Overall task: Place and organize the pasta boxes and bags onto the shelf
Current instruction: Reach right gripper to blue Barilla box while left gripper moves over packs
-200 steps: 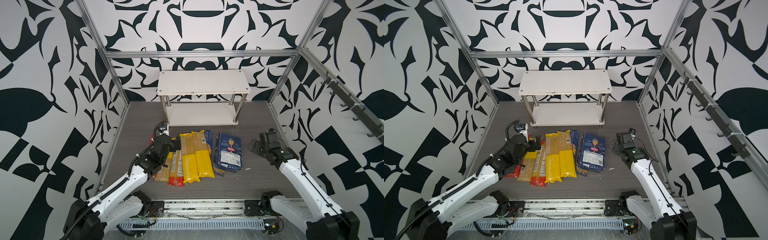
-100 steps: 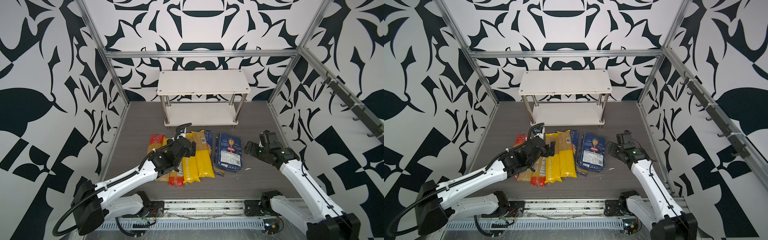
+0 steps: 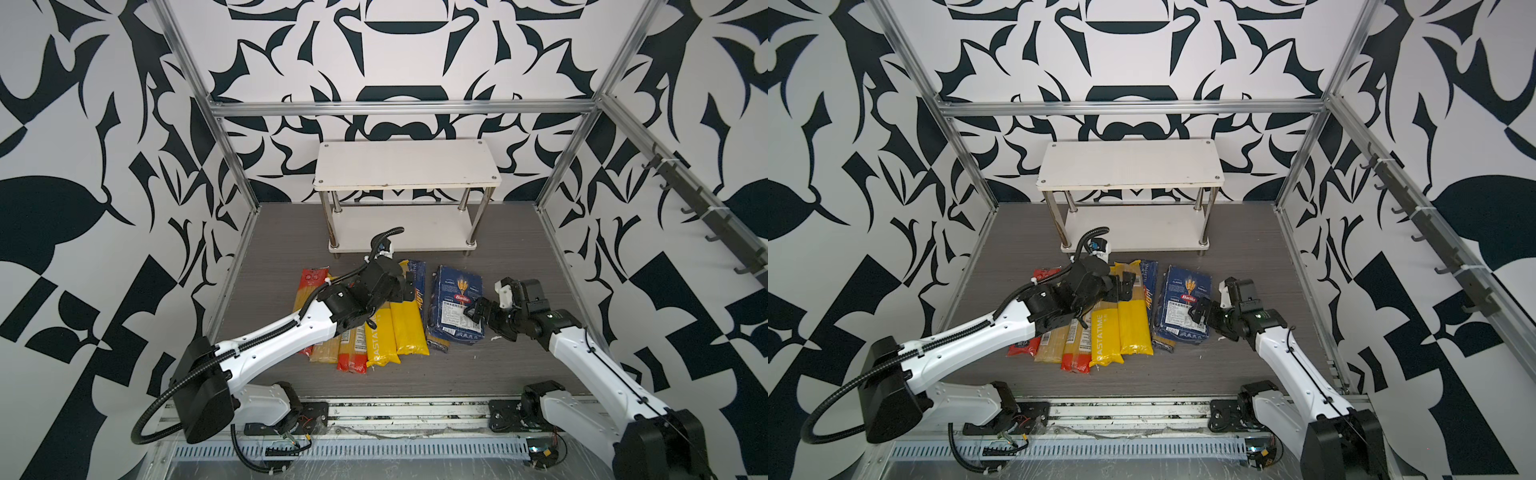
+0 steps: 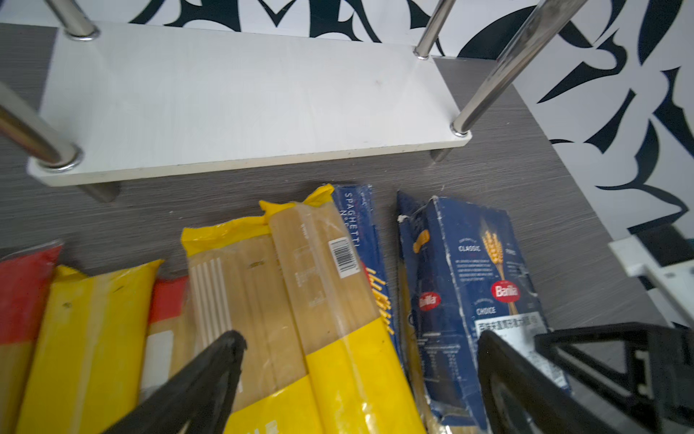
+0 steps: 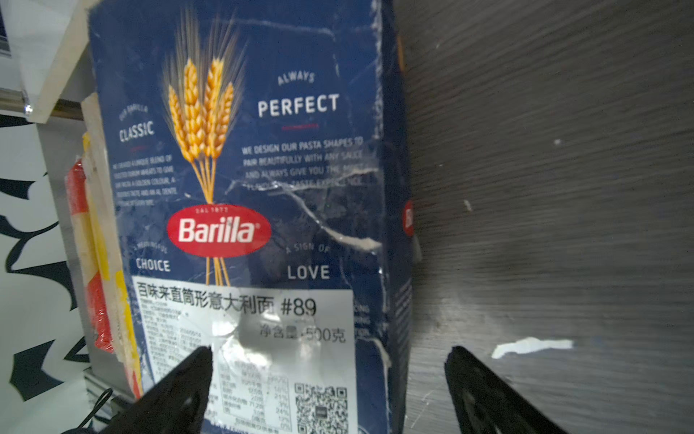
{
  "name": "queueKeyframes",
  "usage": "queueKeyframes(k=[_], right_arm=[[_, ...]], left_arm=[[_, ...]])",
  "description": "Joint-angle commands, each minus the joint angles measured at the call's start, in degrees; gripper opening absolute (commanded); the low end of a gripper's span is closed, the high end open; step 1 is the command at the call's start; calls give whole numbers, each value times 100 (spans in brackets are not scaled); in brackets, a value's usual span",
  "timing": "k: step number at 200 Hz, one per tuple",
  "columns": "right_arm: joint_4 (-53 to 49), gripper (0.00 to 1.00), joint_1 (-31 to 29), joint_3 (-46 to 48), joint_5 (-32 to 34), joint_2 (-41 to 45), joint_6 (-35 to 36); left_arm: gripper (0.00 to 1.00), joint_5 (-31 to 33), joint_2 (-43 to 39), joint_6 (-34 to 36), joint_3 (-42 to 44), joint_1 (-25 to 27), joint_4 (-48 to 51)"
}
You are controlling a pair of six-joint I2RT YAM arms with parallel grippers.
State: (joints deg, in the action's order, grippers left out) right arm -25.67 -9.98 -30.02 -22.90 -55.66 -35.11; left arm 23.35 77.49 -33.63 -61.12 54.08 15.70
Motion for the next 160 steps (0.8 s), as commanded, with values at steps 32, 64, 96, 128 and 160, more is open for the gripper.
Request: queueKeyframes(k=[32, 64, 96, 128, 160], right_arm=[[961, 99, -25, 458, -549, -435, -450], [967, 99, -22, 514, -596, -367, -483], [1073, 99, -15, 562, -712, -448, -461], [1060, 99, -12, 676, -629, -598, -502], [1139, 99, -4, 733, -631, -792, -574]], left_arm=[[100, -549, 1000, -232, -841, 23, 448], [95, -769, 1583, -246, -1354, 14, 626], [89, -1104, 2121, -415, -1707, -36, 765], [87, -1265, 2322, -495, -1797, -56, 776], [81, -1500, 2511, -552, -1851, -56, 751]])
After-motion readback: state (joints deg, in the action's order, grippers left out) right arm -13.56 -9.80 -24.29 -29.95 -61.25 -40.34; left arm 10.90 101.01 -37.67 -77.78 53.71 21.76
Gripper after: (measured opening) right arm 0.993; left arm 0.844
